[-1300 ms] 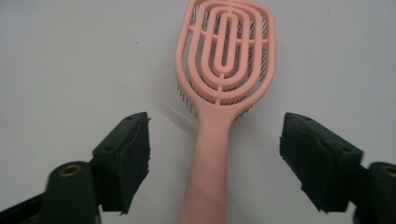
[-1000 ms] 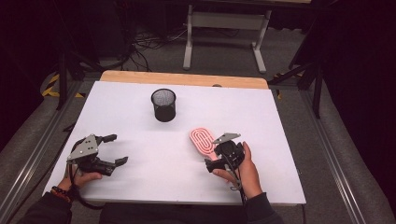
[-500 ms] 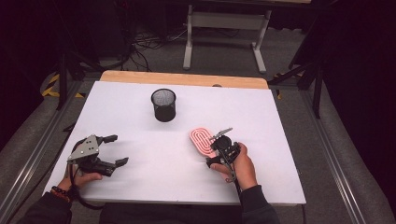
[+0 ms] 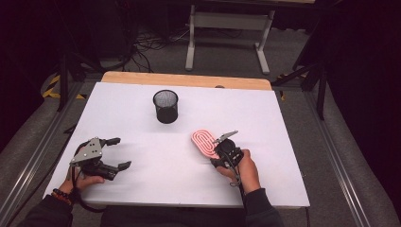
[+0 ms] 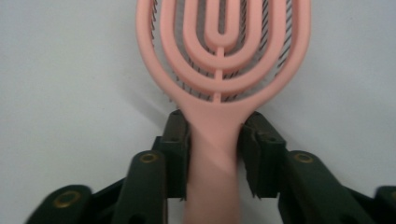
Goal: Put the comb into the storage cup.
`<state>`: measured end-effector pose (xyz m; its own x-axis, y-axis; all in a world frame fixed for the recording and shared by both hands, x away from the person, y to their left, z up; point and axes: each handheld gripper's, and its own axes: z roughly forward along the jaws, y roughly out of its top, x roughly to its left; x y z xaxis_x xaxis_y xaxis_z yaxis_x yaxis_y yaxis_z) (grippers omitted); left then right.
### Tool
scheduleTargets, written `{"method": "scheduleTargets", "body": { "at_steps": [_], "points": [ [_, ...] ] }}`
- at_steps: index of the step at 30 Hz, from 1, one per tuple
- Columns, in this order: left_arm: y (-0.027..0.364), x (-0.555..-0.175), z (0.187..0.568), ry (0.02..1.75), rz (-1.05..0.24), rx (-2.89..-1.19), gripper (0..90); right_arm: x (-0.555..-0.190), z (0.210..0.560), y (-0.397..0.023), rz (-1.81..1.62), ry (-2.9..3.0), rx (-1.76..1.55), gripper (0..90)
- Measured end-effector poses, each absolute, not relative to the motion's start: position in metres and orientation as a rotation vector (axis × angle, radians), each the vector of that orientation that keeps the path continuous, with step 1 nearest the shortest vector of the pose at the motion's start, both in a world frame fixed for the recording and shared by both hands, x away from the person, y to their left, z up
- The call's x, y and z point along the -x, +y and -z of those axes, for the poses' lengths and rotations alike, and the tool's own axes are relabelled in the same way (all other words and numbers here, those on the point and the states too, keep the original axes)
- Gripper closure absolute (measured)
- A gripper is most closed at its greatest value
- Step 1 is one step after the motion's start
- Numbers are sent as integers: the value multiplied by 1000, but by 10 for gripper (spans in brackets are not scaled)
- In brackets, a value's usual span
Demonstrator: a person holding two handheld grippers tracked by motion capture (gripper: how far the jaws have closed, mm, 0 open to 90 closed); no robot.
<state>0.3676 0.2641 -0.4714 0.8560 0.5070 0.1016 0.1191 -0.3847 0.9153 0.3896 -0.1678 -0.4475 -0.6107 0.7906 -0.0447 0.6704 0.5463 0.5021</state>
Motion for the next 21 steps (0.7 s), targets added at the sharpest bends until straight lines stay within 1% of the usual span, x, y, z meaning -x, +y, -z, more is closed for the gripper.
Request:
{"method": "scheduleTargets", "body": {
  "at_steps": [11, 21],
  "points": [
    [262, -368, 472, 467, -446, -1953, 73, -386, 449, -175, -728, 2482, -1165, 688],
    [261, -368, 473, 472, -451, -1952, 74, -381, 440, -180, -861, 2359, -1138, 689]
  ]
}}
